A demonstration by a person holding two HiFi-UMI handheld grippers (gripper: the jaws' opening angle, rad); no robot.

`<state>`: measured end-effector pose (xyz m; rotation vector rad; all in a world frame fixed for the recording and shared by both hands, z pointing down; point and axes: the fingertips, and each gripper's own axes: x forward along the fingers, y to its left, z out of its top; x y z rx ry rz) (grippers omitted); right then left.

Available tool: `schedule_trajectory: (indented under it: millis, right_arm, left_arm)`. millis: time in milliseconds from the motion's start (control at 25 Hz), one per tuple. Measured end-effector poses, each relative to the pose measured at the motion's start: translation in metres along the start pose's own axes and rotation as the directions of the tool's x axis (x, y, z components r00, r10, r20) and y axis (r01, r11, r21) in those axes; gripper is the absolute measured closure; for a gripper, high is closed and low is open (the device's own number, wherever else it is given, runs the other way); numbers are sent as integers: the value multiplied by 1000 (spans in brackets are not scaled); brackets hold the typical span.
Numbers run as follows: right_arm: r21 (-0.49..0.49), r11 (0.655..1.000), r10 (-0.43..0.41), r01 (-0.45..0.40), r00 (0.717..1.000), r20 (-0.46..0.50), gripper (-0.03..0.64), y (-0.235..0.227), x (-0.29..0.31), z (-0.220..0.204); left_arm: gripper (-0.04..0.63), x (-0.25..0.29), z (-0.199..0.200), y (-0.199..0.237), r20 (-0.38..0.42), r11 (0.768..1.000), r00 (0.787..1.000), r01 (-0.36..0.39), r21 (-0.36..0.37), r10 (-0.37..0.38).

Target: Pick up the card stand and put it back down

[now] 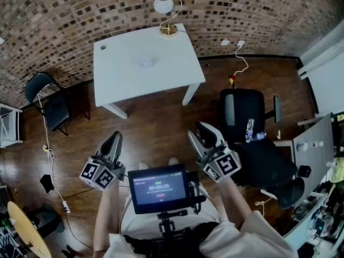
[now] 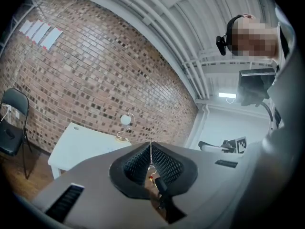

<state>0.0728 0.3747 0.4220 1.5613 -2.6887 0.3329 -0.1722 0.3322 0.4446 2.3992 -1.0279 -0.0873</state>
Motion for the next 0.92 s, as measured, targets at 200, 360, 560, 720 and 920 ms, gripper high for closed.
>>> schedule_trajectory:
  millis: [200,360,560,720,920]
  right_arm:
    - [24,999,-28,28,1000,9,482,0,8,1]
    - [12,1000,-25,25,1000,11,483,5,13,3]
    - [-8,999,-32,32,999,13,483,15,20,6]
    - [-10,999,-33,34,999,11,492,19,21,5]
    - [-5,999,-33,33,999,4,494,20,22,-1]
  left_arm:
    - [588,1,9,10,1,1000,1000,23,5,-23]
    - [588,1,13,16,-3,999,999,34,10,-34]
    - [588,-6,12,24,-14,999,999,36,2,-36]
    - [588,-8,12,28,-11,999,999,44,-13,-44]
    - [588,-5,14,29,-11,999,999,51,-14,-51]
